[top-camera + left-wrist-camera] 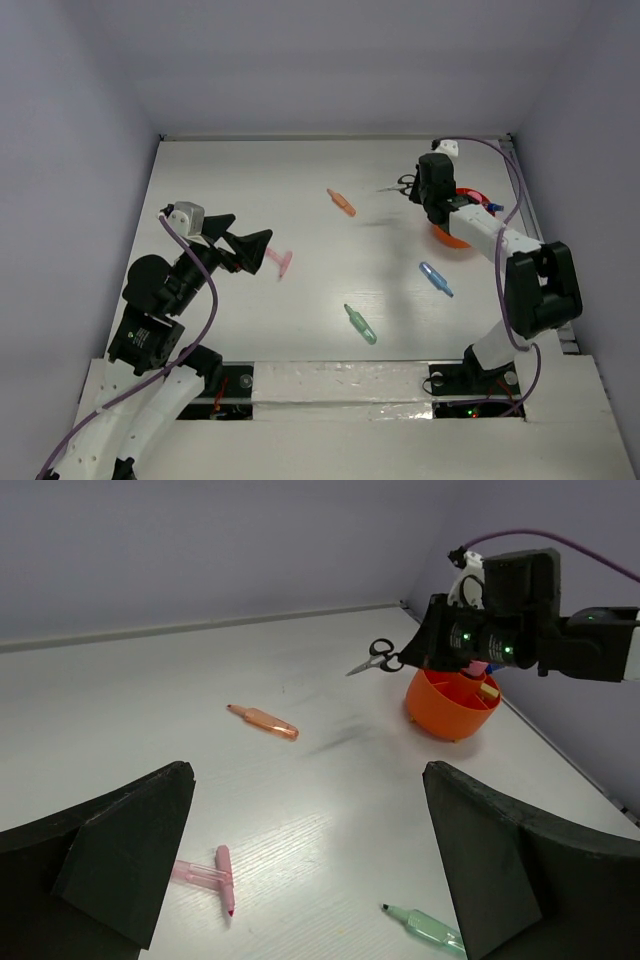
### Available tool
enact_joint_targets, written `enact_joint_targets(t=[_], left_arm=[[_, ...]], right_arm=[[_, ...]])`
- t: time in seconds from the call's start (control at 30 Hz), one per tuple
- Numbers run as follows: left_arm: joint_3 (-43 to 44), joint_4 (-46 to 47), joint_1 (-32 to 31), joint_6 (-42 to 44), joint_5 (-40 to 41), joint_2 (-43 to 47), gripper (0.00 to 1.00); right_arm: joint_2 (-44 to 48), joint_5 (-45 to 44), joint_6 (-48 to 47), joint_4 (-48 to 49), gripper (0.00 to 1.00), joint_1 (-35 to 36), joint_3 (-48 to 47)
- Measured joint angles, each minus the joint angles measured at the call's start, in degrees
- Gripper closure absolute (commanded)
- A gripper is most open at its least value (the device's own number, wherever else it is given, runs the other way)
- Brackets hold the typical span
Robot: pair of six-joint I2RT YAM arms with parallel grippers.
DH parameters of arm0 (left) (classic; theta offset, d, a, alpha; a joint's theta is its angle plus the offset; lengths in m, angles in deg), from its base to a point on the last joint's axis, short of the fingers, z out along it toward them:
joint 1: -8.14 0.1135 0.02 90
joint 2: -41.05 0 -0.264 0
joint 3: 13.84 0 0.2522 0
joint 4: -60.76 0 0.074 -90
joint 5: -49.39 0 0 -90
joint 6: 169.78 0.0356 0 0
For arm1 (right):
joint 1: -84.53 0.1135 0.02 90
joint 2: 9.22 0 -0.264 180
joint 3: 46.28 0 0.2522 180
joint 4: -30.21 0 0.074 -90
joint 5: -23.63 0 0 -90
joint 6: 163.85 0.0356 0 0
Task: Sort the stationery into containers
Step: Pick up the scissors from the center of the board, then place the scissors in the storage box.
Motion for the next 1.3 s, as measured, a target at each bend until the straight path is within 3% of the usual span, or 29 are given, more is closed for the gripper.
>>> enact_joint_targets(t=[0.23, 0.43, 0.63, 0.93, 1.3], left_arm=[[0.0, 0.0, -0.8, 0.0, -0.1, 1.3, 0.01], [0.0, -0.1, -3.5, 0.0, -0.4, 2.6, 0.01], [0.0, 0.0, -5.6, 0.2, -0.2, 5.5, 0.01], [0.0, 0.0, -7.1, 0.4, 0.0, 6.4, 0.01], [0.0, 0.0, -8.2, 0.5, 0.0, 6.6, 0.01]], right_arm=[[7.2, -5.7, -5.9, -6.5, 1.00, 3.1, 0.0], [13.6, -17.3, -7.8, -22.0, 1.00, 3.3, -2.6], [13.6, -28.3, -8.4, -36.9, 1.00, 3.3, -10.1], [2.3, -37.8, -9.1, -54.2, 1.00, 3.3, -22.6], [-7.7, -43.2, -5.8, -66.7, 1.00, 3.3, -30.0]])
